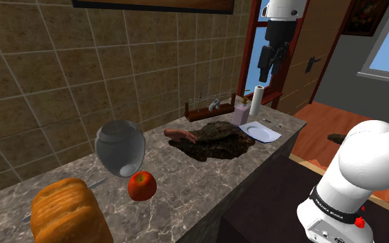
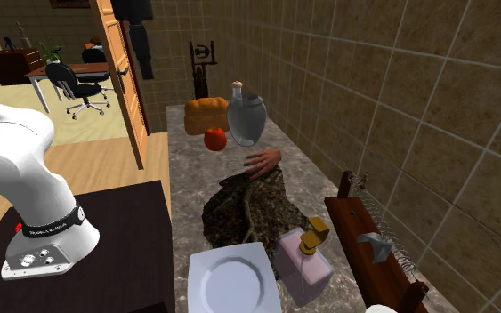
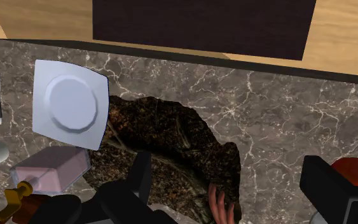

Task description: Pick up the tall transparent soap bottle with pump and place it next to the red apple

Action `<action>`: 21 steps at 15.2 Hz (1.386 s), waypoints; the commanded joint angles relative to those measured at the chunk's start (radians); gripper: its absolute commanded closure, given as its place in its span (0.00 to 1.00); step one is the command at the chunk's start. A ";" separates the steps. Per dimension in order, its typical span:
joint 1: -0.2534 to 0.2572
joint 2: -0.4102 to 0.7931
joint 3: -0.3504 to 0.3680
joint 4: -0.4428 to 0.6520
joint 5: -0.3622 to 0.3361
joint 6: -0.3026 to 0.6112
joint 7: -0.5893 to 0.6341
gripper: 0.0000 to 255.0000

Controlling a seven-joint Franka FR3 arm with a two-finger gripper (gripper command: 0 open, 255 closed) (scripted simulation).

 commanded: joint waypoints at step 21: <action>-0.094 0.562 -0.330 0.225 -0.074 0.277 -0.391 0.00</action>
